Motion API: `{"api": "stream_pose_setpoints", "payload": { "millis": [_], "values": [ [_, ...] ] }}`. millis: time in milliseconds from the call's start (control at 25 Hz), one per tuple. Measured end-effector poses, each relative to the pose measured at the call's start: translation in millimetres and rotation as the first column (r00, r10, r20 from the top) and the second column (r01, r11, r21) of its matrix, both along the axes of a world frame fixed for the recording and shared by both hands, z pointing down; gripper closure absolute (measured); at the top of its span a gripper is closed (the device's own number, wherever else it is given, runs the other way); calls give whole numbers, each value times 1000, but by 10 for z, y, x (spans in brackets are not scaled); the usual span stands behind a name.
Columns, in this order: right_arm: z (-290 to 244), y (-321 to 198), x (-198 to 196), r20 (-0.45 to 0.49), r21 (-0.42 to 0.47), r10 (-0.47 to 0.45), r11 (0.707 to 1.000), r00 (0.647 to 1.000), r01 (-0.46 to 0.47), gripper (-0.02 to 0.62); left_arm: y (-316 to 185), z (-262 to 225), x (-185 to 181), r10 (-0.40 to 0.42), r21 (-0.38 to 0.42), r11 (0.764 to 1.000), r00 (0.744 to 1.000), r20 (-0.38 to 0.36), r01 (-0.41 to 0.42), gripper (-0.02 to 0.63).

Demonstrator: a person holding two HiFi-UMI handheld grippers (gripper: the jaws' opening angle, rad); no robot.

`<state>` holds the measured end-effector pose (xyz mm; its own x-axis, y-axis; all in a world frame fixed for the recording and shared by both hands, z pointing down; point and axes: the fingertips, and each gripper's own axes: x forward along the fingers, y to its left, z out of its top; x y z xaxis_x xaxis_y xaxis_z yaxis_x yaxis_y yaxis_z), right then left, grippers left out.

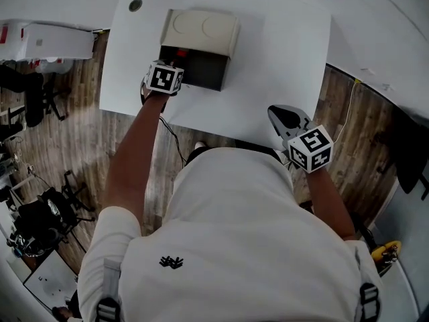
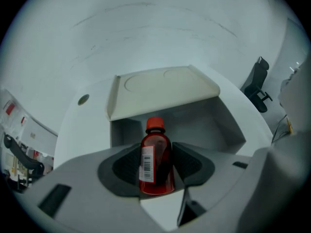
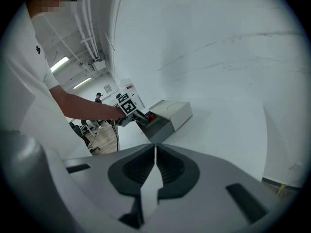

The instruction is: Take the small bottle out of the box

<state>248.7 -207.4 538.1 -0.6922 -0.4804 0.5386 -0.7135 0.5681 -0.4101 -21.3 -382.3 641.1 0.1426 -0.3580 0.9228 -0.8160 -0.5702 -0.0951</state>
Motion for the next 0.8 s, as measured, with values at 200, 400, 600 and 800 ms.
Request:
{"api": "stream_pose_setpoints", "payload": {
  "millis": [200, 400, 600, 800],
  "values": [
    [-36, -11, -148, -6, 10, -27, 1000, 1000, 27, 581, -43, -220, 15, -16, 48, 999, 997, -81, 20, 399],
    [-69, 33, -310, -13, 31, -68, 997, 998, 68, 581, 54, -474, 51, -25, 98, 994, 984, -178, 43, 399],
    [-147, 37, -520, -24, 62, -107, 992, 994, 109, 581, 219, -779, -10, -31, 149, 986, 964, -263, 72, 399],
    [-195, 54, -769, -34, 83, -138, 987, 990, 140, 581, 450, -1065, -144, -30, 189, 977, 942, -335, 98, 399]
  ]
}}
